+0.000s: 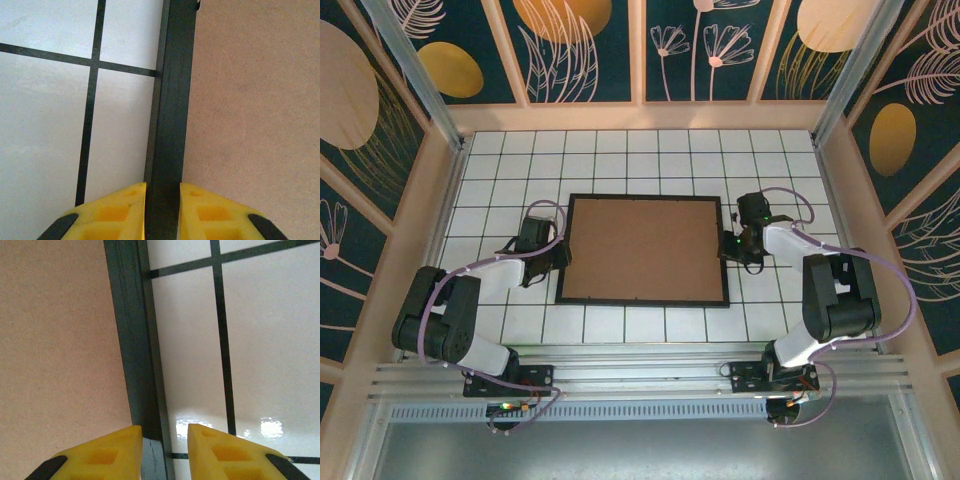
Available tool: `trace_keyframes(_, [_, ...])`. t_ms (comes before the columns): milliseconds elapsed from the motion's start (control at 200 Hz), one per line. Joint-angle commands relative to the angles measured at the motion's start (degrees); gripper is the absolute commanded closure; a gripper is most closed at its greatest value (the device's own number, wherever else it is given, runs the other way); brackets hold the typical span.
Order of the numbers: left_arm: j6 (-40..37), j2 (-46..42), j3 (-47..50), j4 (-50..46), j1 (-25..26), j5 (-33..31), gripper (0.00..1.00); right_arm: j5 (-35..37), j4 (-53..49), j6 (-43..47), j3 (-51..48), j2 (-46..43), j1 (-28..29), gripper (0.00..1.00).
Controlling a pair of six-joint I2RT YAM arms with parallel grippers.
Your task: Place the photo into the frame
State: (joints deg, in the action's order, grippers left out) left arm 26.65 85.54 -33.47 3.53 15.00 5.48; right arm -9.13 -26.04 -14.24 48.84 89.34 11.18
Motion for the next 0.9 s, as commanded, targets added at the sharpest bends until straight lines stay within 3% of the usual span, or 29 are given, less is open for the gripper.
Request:
trace_keyframes(0, [-0.3,-1.3,-0.8,-0.3,0.4,-0.3,0.78,-0.1,-3.2,0.0,-0.7,-2.5,0.4,0.71])
trace_keyframes(896, [-0.1,0.1,-0.4,1.5,0.4,1.5,0.78,-3.4,-1.7,-1.5,-2.4,-1.0,2.5,0.74])
